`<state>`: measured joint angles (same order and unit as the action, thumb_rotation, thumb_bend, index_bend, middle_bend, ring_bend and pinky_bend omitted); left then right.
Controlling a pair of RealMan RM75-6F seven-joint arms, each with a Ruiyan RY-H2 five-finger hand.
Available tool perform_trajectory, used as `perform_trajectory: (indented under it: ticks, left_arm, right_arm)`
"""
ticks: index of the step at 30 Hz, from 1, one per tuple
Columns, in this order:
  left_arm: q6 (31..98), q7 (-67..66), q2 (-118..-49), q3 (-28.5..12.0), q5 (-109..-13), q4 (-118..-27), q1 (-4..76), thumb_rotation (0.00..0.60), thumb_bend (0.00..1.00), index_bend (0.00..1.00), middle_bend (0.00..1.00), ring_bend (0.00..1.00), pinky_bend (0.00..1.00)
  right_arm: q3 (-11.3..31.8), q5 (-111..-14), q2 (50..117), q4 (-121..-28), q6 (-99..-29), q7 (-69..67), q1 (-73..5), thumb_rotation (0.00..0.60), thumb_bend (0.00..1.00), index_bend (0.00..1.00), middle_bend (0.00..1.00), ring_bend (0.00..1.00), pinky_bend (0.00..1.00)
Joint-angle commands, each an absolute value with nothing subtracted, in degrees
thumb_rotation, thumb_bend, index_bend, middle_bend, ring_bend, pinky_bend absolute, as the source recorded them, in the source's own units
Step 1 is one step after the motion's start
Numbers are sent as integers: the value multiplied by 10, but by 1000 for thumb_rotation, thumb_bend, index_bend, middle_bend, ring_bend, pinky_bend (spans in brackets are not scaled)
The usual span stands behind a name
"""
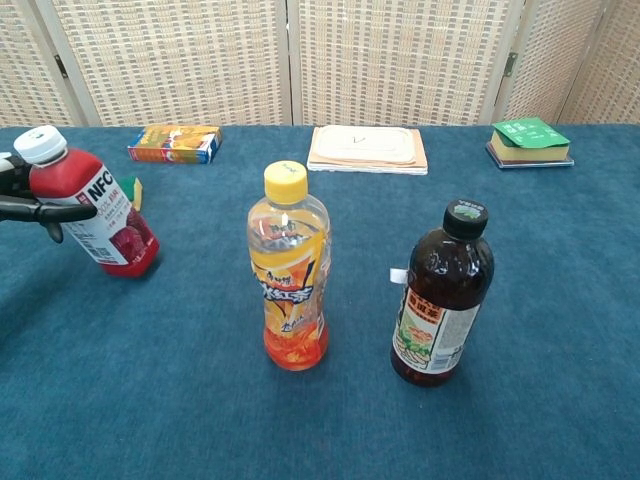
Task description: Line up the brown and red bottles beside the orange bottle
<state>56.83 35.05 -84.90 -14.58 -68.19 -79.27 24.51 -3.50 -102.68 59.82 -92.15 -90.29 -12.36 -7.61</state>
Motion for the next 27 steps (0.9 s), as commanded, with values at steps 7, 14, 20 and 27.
perform_trajectory:
  ticks: [7, 14, 20, 27]
  left_arm:
    - [587, 310, -790, -129, -702, -866, 226, 600, 99, 470, 331, 401, 540]
    - [578, 307, -734, -112, -723, -926, 219, 600, 99, 470, 331, 401, 540]
    - [606, 275, -719, -93, -751, -958, 207, 600, 99, 470, 331, 401, 540]
    - [630, 257, -703, -72, -777, -994, 193, 600, 99, 470, 331, 401, 540]
  right_arm:
    - [-35, -1038, 593, -925, -919, -124, -70, 600, 0, 89, 189, 176, 365]
    - [-35, -1041, 588, -927, -928, -126, -66, 600, 0, 89, 190, 176, 365]
    - [-34, -1041, 587, -928, -929, -127, -65, 600, 0, 89, 190, 176, 365]
    - [-34, -1042, 586, -928, -931, -128, -63, 600, 0, 89, 190, 176, 365]
